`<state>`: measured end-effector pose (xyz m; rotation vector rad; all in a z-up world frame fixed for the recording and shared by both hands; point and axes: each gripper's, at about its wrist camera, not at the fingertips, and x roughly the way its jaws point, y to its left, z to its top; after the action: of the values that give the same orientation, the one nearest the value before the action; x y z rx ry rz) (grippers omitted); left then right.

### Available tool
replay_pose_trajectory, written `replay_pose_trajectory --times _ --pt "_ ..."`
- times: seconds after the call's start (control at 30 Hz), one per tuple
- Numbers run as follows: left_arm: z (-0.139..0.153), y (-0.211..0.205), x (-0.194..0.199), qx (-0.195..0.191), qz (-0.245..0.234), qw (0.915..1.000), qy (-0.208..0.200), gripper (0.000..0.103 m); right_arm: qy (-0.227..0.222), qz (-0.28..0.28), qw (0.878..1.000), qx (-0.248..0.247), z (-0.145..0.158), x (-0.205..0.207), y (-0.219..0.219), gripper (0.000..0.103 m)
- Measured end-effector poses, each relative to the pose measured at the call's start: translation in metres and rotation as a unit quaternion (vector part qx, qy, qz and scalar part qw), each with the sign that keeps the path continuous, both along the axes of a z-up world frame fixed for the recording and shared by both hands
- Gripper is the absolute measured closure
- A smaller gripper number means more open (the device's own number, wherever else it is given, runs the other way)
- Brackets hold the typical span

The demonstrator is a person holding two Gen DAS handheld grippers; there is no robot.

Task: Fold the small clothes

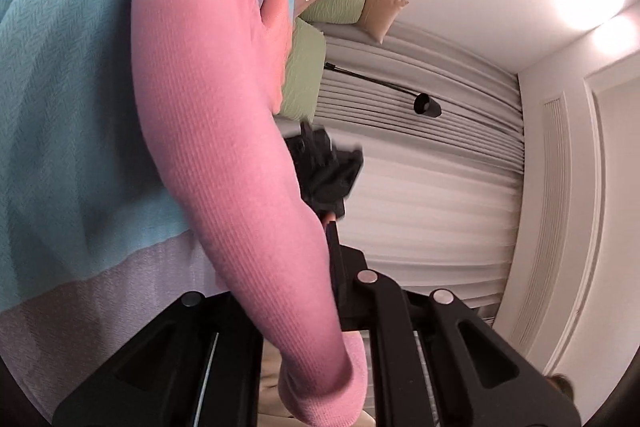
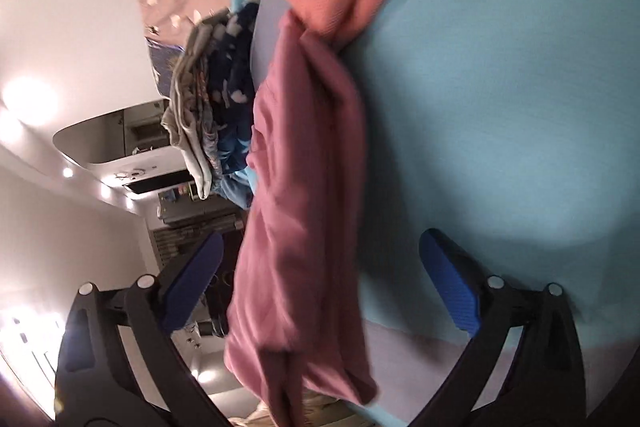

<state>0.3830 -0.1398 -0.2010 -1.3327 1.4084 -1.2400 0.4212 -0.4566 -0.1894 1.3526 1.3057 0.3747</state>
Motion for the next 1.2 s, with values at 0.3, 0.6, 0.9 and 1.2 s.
replay_pose_trajectory --times 0.3,0.6,0.9,1.2 --pt "-0.006 0.008 -0.007 -0.002 -0.002 1.0 0.004 0.094 0.039 -0.023 0.998 0.045 -0.009 0.055 0.022 0.014" --pt "0.02 0.001 -0.009 0.098 -0.02 0.9891 -0.108 0.094 -0.039 -0.038 0.998 -0.007 0.002 0.033 0.012 0.081" --pt "0.085 0.008 -0.015 0.094 -0.01 0.9737 -0.207 0.094 -0.167 0.012 0.984 -0.067 0.107 0.045 0.029 0.083" --pt "0.164 -0.015 0.011 0.069 -0.008 0.9538 -0.292 0.094 -0.232 0.029 0.964 -0.124 0.212 0.067 0.002 0.083"
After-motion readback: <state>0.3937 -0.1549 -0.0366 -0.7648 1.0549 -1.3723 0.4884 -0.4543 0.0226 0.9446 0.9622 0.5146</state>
